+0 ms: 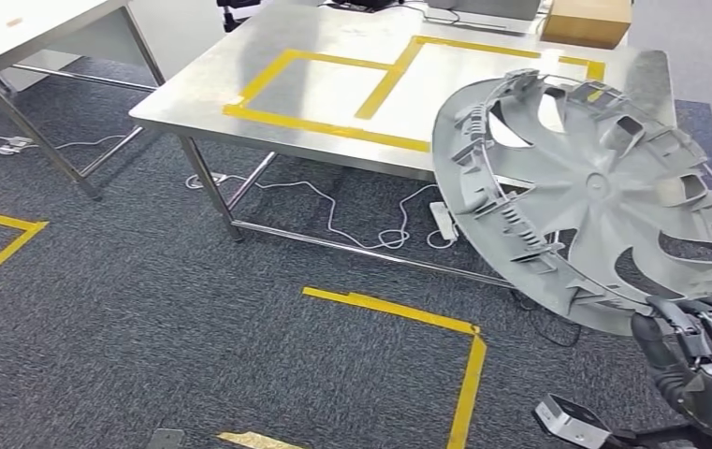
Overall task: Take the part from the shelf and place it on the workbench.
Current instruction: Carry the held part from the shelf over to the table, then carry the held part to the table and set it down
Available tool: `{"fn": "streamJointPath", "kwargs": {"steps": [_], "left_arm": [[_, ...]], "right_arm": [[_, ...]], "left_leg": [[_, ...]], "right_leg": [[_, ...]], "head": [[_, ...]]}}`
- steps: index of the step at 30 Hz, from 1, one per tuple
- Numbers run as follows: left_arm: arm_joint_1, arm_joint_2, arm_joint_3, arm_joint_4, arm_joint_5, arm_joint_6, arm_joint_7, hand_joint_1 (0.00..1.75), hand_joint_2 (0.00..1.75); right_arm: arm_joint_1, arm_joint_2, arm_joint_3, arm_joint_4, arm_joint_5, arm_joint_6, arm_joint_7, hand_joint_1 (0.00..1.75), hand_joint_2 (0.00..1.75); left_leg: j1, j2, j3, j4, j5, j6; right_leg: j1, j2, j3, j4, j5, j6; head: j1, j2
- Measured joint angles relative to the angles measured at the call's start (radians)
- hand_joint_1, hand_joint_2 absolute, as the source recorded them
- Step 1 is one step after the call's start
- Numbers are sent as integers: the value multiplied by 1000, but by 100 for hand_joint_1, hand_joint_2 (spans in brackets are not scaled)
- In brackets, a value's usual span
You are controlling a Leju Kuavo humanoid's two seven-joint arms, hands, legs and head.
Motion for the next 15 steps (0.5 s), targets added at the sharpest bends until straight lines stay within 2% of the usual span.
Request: {"fn": "streamJointPath", "kwargs": {"steps": [1,3,6,7,8,9,11,12,13,14,15], "left_arm": [[0,0,1,0,0,0,0,0,175],[-1,1,2,0,0,0,0,0,175],[-3,1,3,0,0,0,0,0,175],[-4,1,3,0,0,0,0,0,175],[-5,1,3,0,0,0,0,0,175],[-7,1,3,0,0,0,0,0,175],[-6,1,3,0,0,0,0,0,175],[-5,1,3,0,0,0,0,0,175],[-3,1,3,0,0,0,0,0,175],[-2,1,3,0,0,0,0,0,175],[-1,1,3,0,0,0,0,0,175]], "right_arm": [[0,0,0,0,0,0,0,175,175],[0,0,0,1,0,-1,0,175,175],[4,0,-1,1,1,-2,0,175,175],[5,0,-1,1,1,-2,0,175,175],[6,0,-2,1,1,-2,0,175,175],[6,0,-2,1,1,-2,1,175,175],[6,0,-2,1,1,-2,1,175,175],[6,0,-2,1,1,-2,1,175,175],[6,0,-2,1,1,-2,1,175,175],[7,0,-2,1,1,-2,1,175,175],[7,0,-2,1,1,-2,1,175,175]], "left_leg": [[0,0,12,0,-10,-4],[-2,0,22,2,-28,-16],[-4,3,25,12,-37,-30],[-3,3,18,36,-34,-34],[-2,2,-3,77,-33,-39],[0,2,-38,138,-42,-45],[2,2,-124,262,-91,-53],[3,2,-158,300,-116,-54],[3,2,-179,309,-125,-53],[2,2,-186,287,-111,-49],[0,2,-181,237,-73,-43]], "right_leg": [[-1,-3,17,-62,43,1],[1,-7,40,-147,84,-12],[4,-4,54,-161,76,-40],[3,-4,63,-163,71,-47],[2,-4,74,-165,64,-53],[0,-5,86,-166,56,-57],[1,-4,109,-167,36,-62],[1,-2,122,-167,26,-63],[1,1,136,-167,15,-62],[1,3,152,-167,4,-61],[2,4,169,-167,-8,-59]], "head": [[1,0],[1,0],[-1,0],[-1,0],[-2,0],[-3,0],[-4,0],[-4,0],[-4,0],[-4,0],[-4,0]]}}
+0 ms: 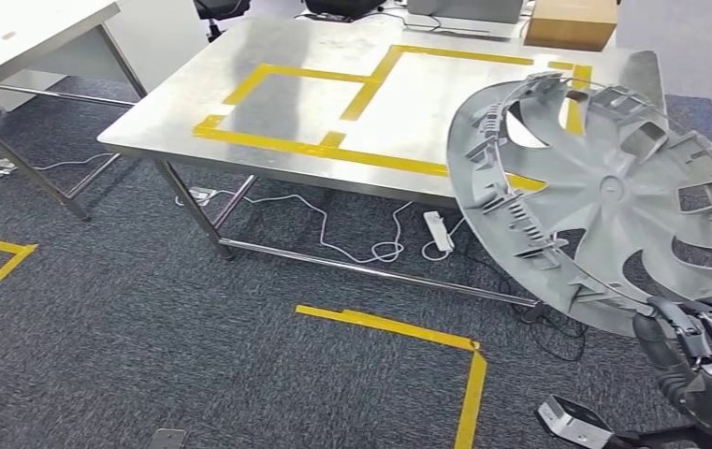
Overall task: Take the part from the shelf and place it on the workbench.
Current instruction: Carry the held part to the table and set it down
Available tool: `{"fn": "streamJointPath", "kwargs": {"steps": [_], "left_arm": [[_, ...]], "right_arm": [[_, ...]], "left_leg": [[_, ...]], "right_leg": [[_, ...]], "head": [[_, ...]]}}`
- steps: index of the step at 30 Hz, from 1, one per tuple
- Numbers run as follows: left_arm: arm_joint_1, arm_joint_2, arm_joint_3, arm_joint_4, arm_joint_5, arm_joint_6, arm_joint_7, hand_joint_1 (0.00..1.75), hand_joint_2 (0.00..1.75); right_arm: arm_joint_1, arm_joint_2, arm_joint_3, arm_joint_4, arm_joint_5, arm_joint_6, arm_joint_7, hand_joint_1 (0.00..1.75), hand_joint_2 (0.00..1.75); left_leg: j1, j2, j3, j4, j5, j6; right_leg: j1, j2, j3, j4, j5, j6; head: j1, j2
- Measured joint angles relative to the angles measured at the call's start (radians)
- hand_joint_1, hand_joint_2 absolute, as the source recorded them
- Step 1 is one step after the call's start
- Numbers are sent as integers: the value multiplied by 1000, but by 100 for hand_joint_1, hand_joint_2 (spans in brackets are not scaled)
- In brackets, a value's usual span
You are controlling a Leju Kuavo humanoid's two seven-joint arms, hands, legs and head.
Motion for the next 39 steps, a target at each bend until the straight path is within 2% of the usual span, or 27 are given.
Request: {"fn": "streamJointPath", "kwargs": {"steps": [1,2,3,4,7,8,10,12,13,14,15,17,19,22,23,24,25,27,28,29,30,31,33,34,35,37,39], "left_arm": [[1,0,0,0,0,0,0,0,175],[2,2,1,0,0,0,0,0,175],[2,3,1,0,0,0,0,0,175],[4,5,2,0,0,0,0,0,175],[5,4,2,0,0,2,0,0,175],[4,4,2,0,0,2,0,0,175],[2,2,2,0,0,3,0,0,175],[1,1,2,0,-1,3,0,0,175],[2,0,2,0,-2,3,0,0,175],[3,0,2,0,-3,3,0,0,175],[3,0,2,0,-3,3,0,0,175],[3,0,2,0,-3,3,0,0,175],[1,-1,2,1,-3,3,1,0,175],[-3,-1,2,1,-3,3,1,0,175],[-4,-1,2,1,-4,3,1,0,175],[-6,-1,2,1,-4,3,0,0,175],[-7,-1,2,1,-4,3,0,0,175],[-6,-1,2,1,-4,3,0,0,175],[-4,-1,2,2,-4,3,0,0,175],[-2,-1,2,2,-4,3,0,0,175],[-1,-1,2,2,-4,3,0,0,175],[0,0,2,2,-4,3,0,0,175],[3,2,2,2,-4,3,0,0,175],[4,4,2,2,-4,3,0,0,175],[5,4,2,2,-4,3,1,0,175],[3,4,2,2,-4,3,1,0,175],[1,3,3,2,-4,3,0,0,175]], "right_arm": [[0,0,0,0,0,0,0,175,175],[0,0,0,0,0,0,0,175,175],[-1,0,0,1,0,-1,0,175,175],[-1,0,0,1,0,-1,0,175,175],[-1,0,0,0,1,-3,0,175,175],[-1,0,0,0,1,-3,0,175,175],[-3,0,1,0,0,-3,0,175,175],[-3,0,1,0,0,-3,-1,175,175],[-3,0,1,0,1,-3,-1,175,175],[-3,0,1,0,1,-3,-1,175,175],[-3,0,1,0,1,-3,-1,175,175],[-3,0,1,0,1,-3,-1,175,175],[-3,0,1,1,1,-4,-1,175,175],[-3,0,1,0,1,-4,-1,175,175],[-3,0,1,0,1,-4,-1,175,175],[-4,0,1,0,1,-4,0,175,175],[-4,0,0,0,1,-4,0,175,175],[-5,0,0,0,2,-4,0,175,175],[-5,0,0,0,2,-4,0,175,175],[-5,0,0,0,2,-4,0,175,175],[-5,0,0,0,2,-4,0,175,175],[-5,0,0,0,2,-4,0,175,175],[-6,0,1,1,2,-5,0,175,175],[-7,0,0,2,2,-5,-1,175,175],[-8,0,0,2,2,-5,-1,175,175],[-10,0,0,3,2,-6,-1,175,175],[-15,0,1,2,0,-8,0,175,175]], "left_leg": [[-3,0,10,-64,58,9],[-9,0,18,-116,99,17],[-14,-2,25,-154,129,24],[-18,-3,28,-175,143,30],[-15,-3,54,-204,144,40],[-12,-4,67,-213,144,43],[-9,-5,89,-224,135,47],[-9,-5,109,-226,115,49],[-9,-6,123,-226,103,49],[-9,-7,139,-226,90,48],[-9,-8,157,-226,77,48],[-9,-9,189,-225,49,43],[-10,-10,208,-226,24,32],[-9,-10,229,-220,14,15],[-8,-9,224,-196,15,10],[-7,-8,203,-154,12,4],[-4,-7,165,-91,3,-2],[1,-6,75,28,-43,-12],[2,-6,42,56,-67,-14],[2,-6,23,52,-76,-13],[2,-6,16,19,-61,-9],[0,-6,18,-35,-18,-3],[-9,-7,24,-132,94,11],[-13,-6,28,-160,132,17],[-16,-6,30,-173,146,22],[-15,-6,51,-196,142,33],[-10,-7,79,-217,138,41]], "right_leg": [[0,1,11,-1,-12,2],[0,2,22,-2,-23,6],[0,3,27,-3,-33,11],[1,4,36,-5,-38,16],[2,4,50,3,-30,34],[2,2,29,35,-23,38],[3,1,-49,152,-34,43],[3,0,-134,250,-92,45],[3,0,-161,263,-116,46],[3,0,-174,248,-119,47],[3,0,-174,208,-94,47],[5,-3,-160,94,14,41],[10,-4,-145,28,80,28],[12,-1,-116,12,76,7],[10,-2,-102,8,73,2],[8,-2,-88,5,67,-3],[8,-3,-76,3,58,-6],[7,-2,-51,2,35,-9],[7,0,-37,2,23,-9],[7,1,-20,2,9,-8],[7,3,-1,2,-5,-7],[7,3,17,1,-19,-4],[7,3,44,-3,-44,3],[7,4,52,-9,-52,8],[7,4,60,-14,-54,14],[6,4,71,-15,-46,27],[7,2,63,18,-39,36]], "head": [[0,0],[0,0],[0,0],[0,0],[1,0],[2,0],[5,0],[5,0],[6,0],[6,0],[6,0],[6,0],[5,0],[4,0],[2,0],[0,0],[-1,0],[-2,0],[-2,0],[-2,0],[-3,0],[-2,0],[-3,0],[-4,0],[-5,0],[-7,0],[-5,0]]}}
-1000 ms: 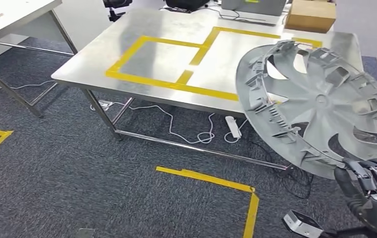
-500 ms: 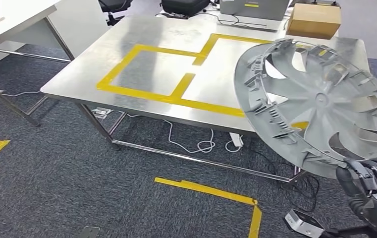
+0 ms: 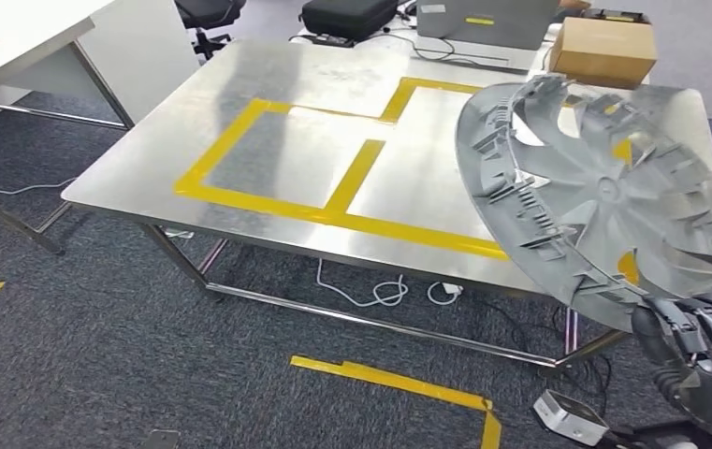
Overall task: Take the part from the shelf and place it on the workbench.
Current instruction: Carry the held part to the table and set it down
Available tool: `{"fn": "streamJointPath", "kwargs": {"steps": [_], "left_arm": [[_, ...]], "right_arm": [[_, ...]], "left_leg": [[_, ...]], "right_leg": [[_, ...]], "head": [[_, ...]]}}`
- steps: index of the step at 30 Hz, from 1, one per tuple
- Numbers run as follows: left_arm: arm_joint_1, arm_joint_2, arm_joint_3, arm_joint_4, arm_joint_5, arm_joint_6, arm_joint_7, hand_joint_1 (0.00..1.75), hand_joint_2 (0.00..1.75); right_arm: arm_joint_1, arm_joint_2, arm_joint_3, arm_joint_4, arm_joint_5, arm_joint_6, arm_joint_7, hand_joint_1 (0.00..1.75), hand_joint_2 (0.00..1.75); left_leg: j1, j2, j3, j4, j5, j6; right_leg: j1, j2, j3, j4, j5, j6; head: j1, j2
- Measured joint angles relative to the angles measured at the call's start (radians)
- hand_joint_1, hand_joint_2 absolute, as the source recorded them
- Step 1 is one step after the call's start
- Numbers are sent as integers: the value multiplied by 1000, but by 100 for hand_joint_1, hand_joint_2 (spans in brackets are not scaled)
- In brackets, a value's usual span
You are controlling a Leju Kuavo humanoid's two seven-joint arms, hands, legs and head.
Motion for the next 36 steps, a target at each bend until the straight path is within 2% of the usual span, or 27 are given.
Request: {"fn": "streamJointPath", "kwargs": {"steps": [2,4,5,6,7,9,10,11,14,15,17,19,20,21,22,23,24,25,27,28,30,31,32,35,36], "left_arm": [[-2,-1,0,0,0,0,0,0,175],[-3,-2,0,0,0,0,0,0,175],[-2,-3,0,0,0,0,0,0,175],[-1,-3,0,0,0,0,0,0,175],[0,-3,0,0,0,0,0,0,175],[1,-4,0,0,0,0,0,0,175],[1,-4,0,0,0,0,0,0,175],[0,-3,0,0,0,0,0,0,175],[-3,-4,0,0,0,0,0,0,175],[-4,-4,0,0,0,0,0,0,175],[-7,-4,0,0,0,0,0,0,175],[-7,-4,0,0,0,0,0,0,175],[-5,-4,0,0,0,0,0,0,175],[-4,-4,0,0,0,0,0,0,175],[-2,-4,0,0,0,0,0,0,175],[-2,-4,0,0,0,0,0,0,175],[-2,-3,0,0,0,0,0,0,175],[-2,-3,0,0,0,0,0,0,175],[-1,-3,0,0,0,0,0,0,175],[-1,-3,0,0,0,0,0,0,175],[2,-4,0,0,0,0,1,0,175],[2,-4,1,0,0,0,1,0,175],[1,-5,1,0,1,0,0,0,175],[-2,-4,1,0,4,0,-9,0,175],[-1,-4,1,0,5,0,-14,0,175]], "right_arm": [[-7,0,1,-1,-1,-2,1,175,175],[-10,0,1,-1,-1,-2,1,175,175],[-10,0,1,-1,-2,-2,1,175,175],[-10,0,1,-1,-2,-2,1,175,175],[-10,0,1,-1,-1,-2,1,175,175],[-11,0,1,-1,-1,-2,1,175,175],[-11,0,1,0,-1,-2,1,175,175],[-11,0,1,0,-1,-3,1,175,175],[-12,0,0,-1,-1,-4,0,175,175],[-12,0,0,-2,-1,-4,1,175,175],[-13,0,0,-3,-1,-4,1,175,175],[-14,0,0,-4,-1,-4,0,175,175],[-14,0,0,-4,-1,-4,0,175,175],[-14,0,0,-4,-1,-4,0,175,175],[-14,0,0,-4,-1,-4,0,175,175],[-14,0,0,-4,-1,-4,0,175,175],[-14,0,0,-4,-1,-4,0,175,175],[-14,0,0,-4,-1,-4,0,175,175],[-15,0,0,-4,0,-4,0,175,175],[-15,0,0,-4,0,-5,0,175,175],[-15,0,0,-4,-1,-5,0,175,175],[-16,0,1,-5,0,-5,1,175,175],[-17,0,1,-4,3,-5,5,175,175],[-6,0,1,11,33,-5,34,175,175],[-2,-1,1,20,41,-5,44,175,175]], "left_leg": [[3,0,19,-9,-7,6],[3,0,36,-12,-24,9],[4,0,47,-12,-34,9],[4,-1,61,-12,-45,8],[5,-1,77,-12,-57,6],[7,-1,110,-12,-82,-1],[7,-2,123,-11,-94,-6],[6,-2,131,-11,-105,-12],[6,1,142,2,-114,-30],[6,2,137,23,-111,-35],[9,3,89,113,-122,-44],[13,3,9,235,-173,-53],[15,3,-26,276,-197,-56],[16,3,-49,291,-204,-57],[16,3,-56,274,-187,-57],[16,3,-50,226,-146,-54],[16,4,-36,162,-93,-50],[14,5,-24,109,-67,-45],[9,6,-11,52,-53,-34],[7,6,-10,49,-61,-28],[10,5,6,35,-36,-15],[12,5,15,30,-30,-10],[14,5,23,26,-29,-7],[12,4,29,22,-37,1],[10,4,32,22,-42,3]], "right_leg": [[0,-1,-51,82,-11,3],[-2,-1,-135,191,-56,8],[-3,-2,-173,225,-77,12],[-3,-2,-197,231,-80,16],[-4,-2,-205,205,-59,19],[-5,-6,-189,94,42,19],[-3,-9,-180,44,74,16],[-1,-12,-170,11,95,8],[3,-12,-151,-6,96,-20],[2,-11,-143,-9,95,-26],[-2,-12,-124,-16,88,-36],[-2,-12,-109,-17,74,-42],[-2,-11,-101,-17,67,-42],[-2,-9,-91,-17,58,-42],[-2,-8,-80,-17,50,-40],[-2,-8,-68,-18,42,-38],[-2,-8,-59,-18,33,-35],[-1,-8,-50,-18,25,-30],[0,-8,-44,-20,12,-18],[2,-7,-38,-19,11,-11],[1,-8,-28,-11,10,2],[1,-8,-35,12,7,7],[1,-8,-56,50,-4,11],[0,-9,-174,218,-75,16],[0,-9,-203,241,-87,16]], "head": [[1,0],[1,0],[1,0],[1,0],[1,0],[2,0],[1,0],[1,0],[-2,0],[-4,0],[-6,0],[-7,0],[-7,0],[-7,0],[-7,0],[-7,0],[-7,0],[-8,0],[-8,0],[-8,0],[-7,0],[-5,0],[-3,0],[0,0],[0,0]]}}
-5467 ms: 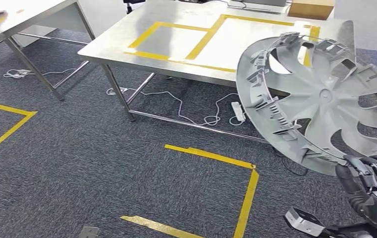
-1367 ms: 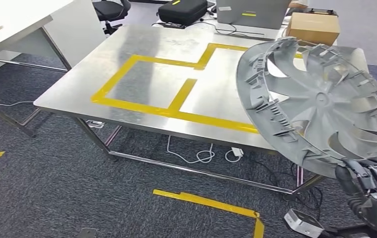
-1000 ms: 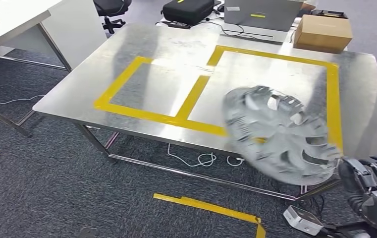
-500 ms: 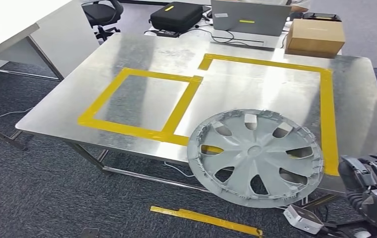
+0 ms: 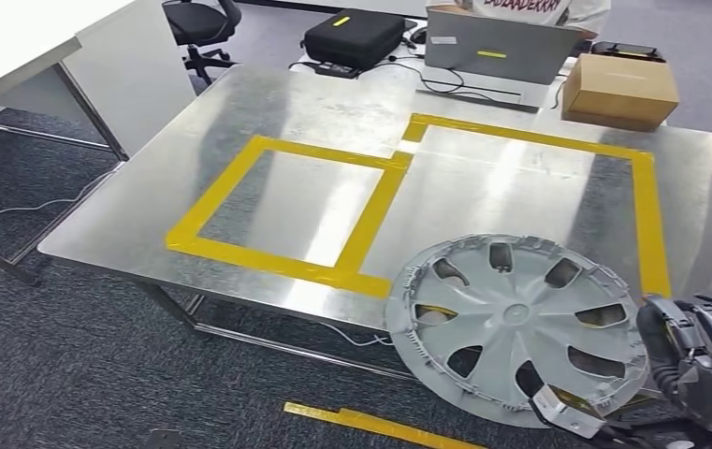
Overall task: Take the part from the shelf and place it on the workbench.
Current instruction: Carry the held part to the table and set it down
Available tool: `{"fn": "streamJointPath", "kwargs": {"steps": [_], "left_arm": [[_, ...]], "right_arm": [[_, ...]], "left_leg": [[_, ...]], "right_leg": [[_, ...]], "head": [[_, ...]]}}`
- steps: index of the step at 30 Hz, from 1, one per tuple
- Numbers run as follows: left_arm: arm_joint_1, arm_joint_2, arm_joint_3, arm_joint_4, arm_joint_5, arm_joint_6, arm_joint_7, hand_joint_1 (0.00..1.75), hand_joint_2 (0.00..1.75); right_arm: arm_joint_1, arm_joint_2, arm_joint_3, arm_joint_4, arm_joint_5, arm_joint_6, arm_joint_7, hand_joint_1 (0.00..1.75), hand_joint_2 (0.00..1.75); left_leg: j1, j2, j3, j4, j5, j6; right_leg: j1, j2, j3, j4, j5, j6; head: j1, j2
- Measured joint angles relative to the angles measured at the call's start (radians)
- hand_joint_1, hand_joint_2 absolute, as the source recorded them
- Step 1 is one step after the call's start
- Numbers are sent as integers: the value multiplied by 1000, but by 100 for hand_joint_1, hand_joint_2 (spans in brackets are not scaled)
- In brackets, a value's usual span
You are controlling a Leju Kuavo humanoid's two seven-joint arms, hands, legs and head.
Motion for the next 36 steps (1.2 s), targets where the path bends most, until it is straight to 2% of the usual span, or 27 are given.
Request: {"fn": "streamJointPath", "kwargs": {"steps": [1,2,3,4,5,7,9,10,11,12,14,15,16,17,19,20,21,23,25,26,27,29,30,31,32,35,36], "left_arm": [[1,0,0,0,1,0,-5,0,175],[1,0,0,0,2,-1,-11,0,175],[1,-1,1,0,2,-2,-17,0,175],[0,-1,1,0,2,-2,-22,0,175],[-1,-2,1,0,2,-3,-25,0,175],[-2,-3,1,0,2,-4,-28,0,175],[-1,-3,2,1,2,-5,-29,0,175],[-1,-3,2,1,2,-5,-29,0,175],[-2,-3,2,1,2,-5,-29,0,175],[-4,-2,2,1,3,-5,-29,0,175],[-5,-2,2,1,4,-6,-31,0,175],[-4,-2,3,1,5,-7,-32,0,175],[-2,-1,3,1,5,-8,-33,0,175],[-1,0,4,1,5,-9,-33,0,175],[-2,1,5,1,5,-12,-33,0,175],[-3,1,5,1,5,-14,-34,0,175],[-3,1,5,1,5,-15,-34,0,175],[-2,1,6,1,5,-17,-35,0,175],[-2,1,6,1,5,-19,-35,0,175],[-4,1,7,1,5,-19,-35,0,175],[-6,1,7,1,5,-21,-34,0,175],[-7,1,7,1,5,-25,-34,0,175],[-7,1,7,1,5,-26,-33,0,175],[-7,1,8,1,5,-28,-32,0,175],[-7,1,8,1,5,-29,-31,0,175],[-7,0,8,1,5,-30,-30,0,175],[-8,0,8,1,5,-30,-30,0,175]], "right_arm": [[1,-2,0,10,4,0,6,175,175],[-1,-6,0,19,6,0,12,175,175],[-4,-10,0,28,7,0,17,175,175],[-6,-13,0,36,8,0,20,175,175],[-7,-16,1,41,9,0,23,175,175],[-10,-20,1,49,10,0,24,175,175],[-11,-23,1,55,11,0,25,175,175],[-13,-23,1,58,11,0,25,175,175],[-15,-23,1,61,11,0,25,175,175],[-16,-23,1,63,11,0,26,175,175],[-16,-23,2,67,14,0,32,175,175],[-15,-24,3,69,16,0,37,175,175],[-15,-25,5,70,18,0,44,175,175],[-15,-27,6,70,20,0,50,175,175],[-15,-31,11,70,24,0,59,175,175],[-16,-33,13,71,25,0,62,175,175],[-16,-35,15,71,25,0,64,175,175],[-17,-40,20,71,27,0,67,175,175],[-16,-44,23,71,28,0,71,175,175],[-17,-47,24,72,29,0,73,175,175],[-17,-50,25,72,30,0,75,175,175],[-16,-55,27,75,33,0,81,175,175],[-15,-57,28,77,35,0,86,175,175],[-14,-59,30,79,37,0,90,175,175],[-14,-61,31,80,39,0,93,175,175],[-16,-66,35,81,40,0,95,175,175],[-17,-67,36,81,40,0,95,175,175]], "left_leg": [[-2,0,5,0,-5,1],[-5,-1,11,0,-10,2],[-7,-1,18,-1,-15,2],[-9,-2,24,-1,-20,0],[-9,-3,27,-2,-24,-3],[-8,-3,31,0,-26,-14],[-8,-3,38,12,-25,-26],[-9,-3,39,28,-32,-30],[-8,-3,30,53,-52,-35],[-5,-2,10,93,-81,-40],[3,-2,-52,201,-137,-52],[7,-2,-76,236,-146,-57],[10,-2,-86,240,-136,-60],[12,-2,-78,207,-105,-62],[13,-1,-35,81,-25,-61],[11,-1,-18,30,-4,-59],[9,-1,-11,1,11,-53],[4,-1,-15,-6,16,-41],[7,1,-16,-13,32,-25],[9,1,-18,-18,38,-18],[10,2,-21,-22,43,-12],[8,3,-33,-22,50,-6],[6,3,-40,-22,55,-5],[5,3,-47,-22,60,-5],[5,3,-53,-21,65,-6],[3,2,-65,-20,81,-15],[2,1,-67,-20,86,-20]], "right_leg": [[0,0,-13,-10,12,-2],[1,0,-9,-52,48,-5],[3,0,9,-119,100,-12],[6,-1,25,-175,136,-19],[10,-1,37,-217,149,-25],[16,-1,46,-243,149,-40],[13,-1,67,-258,171,-51],[9,-2,78,-264,180,-55],[6,-3,89,-268,182,-57],[4,-5,93,-271,181,-59],[3,-5,94,-271,178,-61],[2,-5,95,-270,177,-60],[1,-4,97,-270,176,-59],[0,-3,100,-269,175,-57],[-1,-3,106,-269,172,-51],[-2,-3,106,-269,171,-46],[-2,-3,104,-269,171,-40],[-2,-3,100,-271,173,-27],[-3,-3,95,-265,160,-15],[-3,-3,86,-244,139,-10],[-4,-3,70,-202,105,-7],[-4,-2,22,-76,28,-3],[-4,-2,5,-24,5,-2],[-3,-2,4,-4,2,-2],[-3,-3,23,-24,18,-3],[-2,-2,158,-232,94,-11],[-1,-2,186,-281,107,-14]], "head": [[0,0],[0,0],[0,0],[-2,0],[-3,0],[-6,0],[-6,0],[-8,0],[-10,0],[-12,0],[-14,0],[-14,0],[-14,0],[-14,0],[-14,0],[-14,0],[-13,0],[-13,0],[-12,0],[-11,0],[-9,0],[-8,0],[-8,0],[-8,0],[-8,0],[-8,0],[-9,0]]}}
